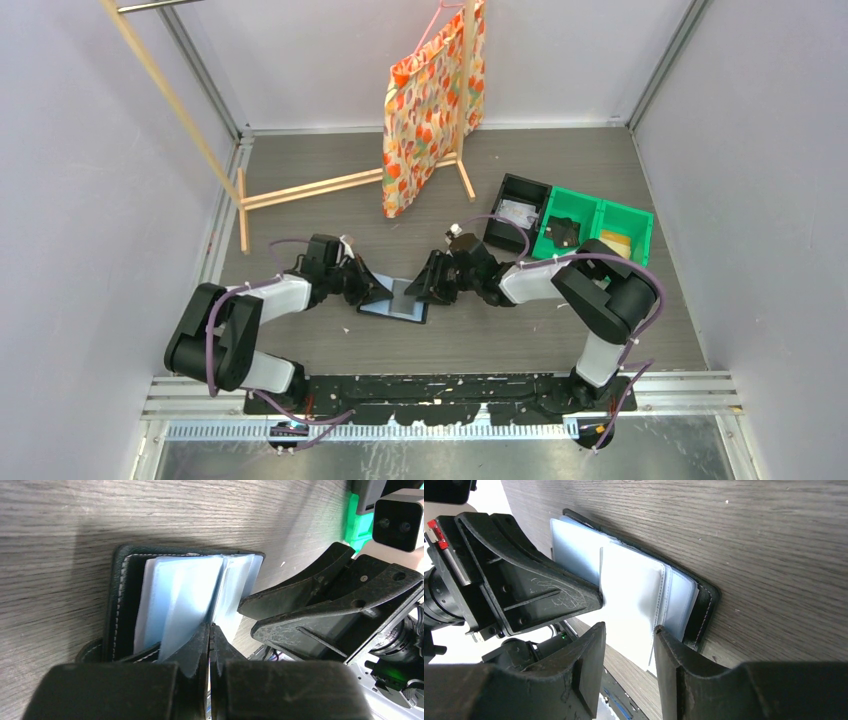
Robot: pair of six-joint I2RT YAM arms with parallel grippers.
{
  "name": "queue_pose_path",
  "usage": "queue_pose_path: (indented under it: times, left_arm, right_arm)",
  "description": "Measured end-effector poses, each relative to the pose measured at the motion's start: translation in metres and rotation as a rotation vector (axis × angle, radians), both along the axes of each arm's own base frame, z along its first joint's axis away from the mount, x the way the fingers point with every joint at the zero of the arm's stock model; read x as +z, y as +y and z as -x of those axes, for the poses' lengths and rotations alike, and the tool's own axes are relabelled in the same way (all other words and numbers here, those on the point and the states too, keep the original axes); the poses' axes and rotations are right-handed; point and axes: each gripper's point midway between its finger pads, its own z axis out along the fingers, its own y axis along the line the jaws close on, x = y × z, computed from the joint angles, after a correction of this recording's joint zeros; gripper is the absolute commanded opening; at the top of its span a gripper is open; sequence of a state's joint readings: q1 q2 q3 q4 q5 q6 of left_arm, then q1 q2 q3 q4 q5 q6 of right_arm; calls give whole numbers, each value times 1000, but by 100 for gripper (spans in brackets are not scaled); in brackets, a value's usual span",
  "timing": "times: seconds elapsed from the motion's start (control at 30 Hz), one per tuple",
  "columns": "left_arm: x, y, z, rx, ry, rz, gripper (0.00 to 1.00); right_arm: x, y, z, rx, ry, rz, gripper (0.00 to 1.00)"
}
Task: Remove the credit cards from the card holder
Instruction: Remove the credit card from the card holder.
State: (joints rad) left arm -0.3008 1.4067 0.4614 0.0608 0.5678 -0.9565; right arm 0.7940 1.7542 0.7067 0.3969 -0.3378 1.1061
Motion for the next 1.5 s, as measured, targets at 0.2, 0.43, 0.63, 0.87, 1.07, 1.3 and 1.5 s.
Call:
queue_pose_path:
  times: [0.2,0.43,0.63,0.87,1.07,1.3,1.5]
  left_arm:
    - [-2,1,2,2,14,-7,13]
    - [-5,6,7,6,27,-41,13]
    - [10,19,3,52,-26,-109,7]
    - [-5,36,7,90,21,-215,4]
    - [-16,35,11,83,65,-218,4]
    - [-16,25,6,58,62,-163,3]
    - [-16,21,5,48,57,-142,3]
  right_arm:
    - [1,0,-1,-13,6,-4,48]
    - [1,-2,0,-18,6,-4,48]
    - [2,-1,0,-17,5,-8,48]
    - [2,-1,1,-11,8,-12,48]
    - [2,0,3,0,14,-19,48]
    - [10,7,4,18,16,-50,48]
    - [22,14,0,29,-9,-77,48]
